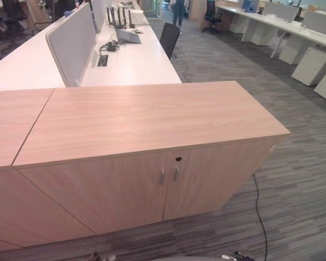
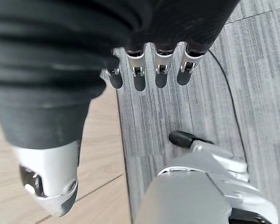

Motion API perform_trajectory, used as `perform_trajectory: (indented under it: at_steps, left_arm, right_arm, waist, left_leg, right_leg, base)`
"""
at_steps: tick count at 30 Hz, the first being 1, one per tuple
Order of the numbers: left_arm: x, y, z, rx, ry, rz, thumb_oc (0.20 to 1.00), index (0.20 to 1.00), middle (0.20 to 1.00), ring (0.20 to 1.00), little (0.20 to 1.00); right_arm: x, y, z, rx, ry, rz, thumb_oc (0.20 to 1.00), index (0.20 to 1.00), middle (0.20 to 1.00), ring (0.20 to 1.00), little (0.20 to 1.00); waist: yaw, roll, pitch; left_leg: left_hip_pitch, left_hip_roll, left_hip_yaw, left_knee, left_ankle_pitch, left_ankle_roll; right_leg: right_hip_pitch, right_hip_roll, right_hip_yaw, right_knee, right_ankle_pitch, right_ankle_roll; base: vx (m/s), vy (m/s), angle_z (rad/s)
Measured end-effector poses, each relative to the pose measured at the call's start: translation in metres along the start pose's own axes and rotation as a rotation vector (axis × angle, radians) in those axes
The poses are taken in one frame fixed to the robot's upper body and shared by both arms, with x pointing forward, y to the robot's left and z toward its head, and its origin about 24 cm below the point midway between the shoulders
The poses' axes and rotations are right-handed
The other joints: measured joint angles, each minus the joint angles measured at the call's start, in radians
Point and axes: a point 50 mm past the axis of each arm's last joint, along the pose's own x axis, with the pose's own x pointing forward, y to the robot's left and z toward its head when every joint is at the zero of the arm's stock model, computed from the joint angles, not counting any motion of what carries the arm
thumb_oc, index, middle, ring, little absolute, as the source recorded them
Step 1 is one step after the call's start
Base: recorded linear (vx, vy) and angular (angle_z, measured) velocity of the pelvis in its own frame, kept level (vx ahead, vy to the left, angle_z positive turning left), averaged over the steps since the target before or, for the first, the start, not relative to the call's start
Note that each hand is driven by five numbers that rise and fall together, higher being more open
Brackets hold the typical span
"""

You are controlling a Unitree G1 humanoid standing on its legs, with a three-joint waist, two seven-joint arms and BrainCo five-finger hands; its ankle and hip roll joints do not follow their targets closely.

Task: Put the empty folder in the office cabinet

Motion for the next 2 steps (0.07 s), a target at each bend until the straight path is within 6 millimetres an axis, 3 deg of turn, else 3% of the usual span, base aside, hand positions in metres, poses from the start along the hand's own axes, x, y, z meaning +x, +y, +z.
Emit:
perform_trajectory:
  at_steps: [2]
  left_arm:
    - [-0.006,0.013,-0.023,0.042,0.088,0.034,1.000,1.000,1.000,1.000,1.000]
  right_arm:
    - [0.000,0.002,0.000,-0.012,0.002,0.006,1.000,1.000,1.000,1.000,1.000]
  waist:
    - [0.006,0.004,0.003]
  left_leg:
    - [-0.003,-0.003,-0.006,0.008,0.000,0.000]
  right_leg:
    - [-0.002,-0.004,-0.010,0.000,-0.004,0.005]
  base:
    - [-0.02,0.023,0.18]
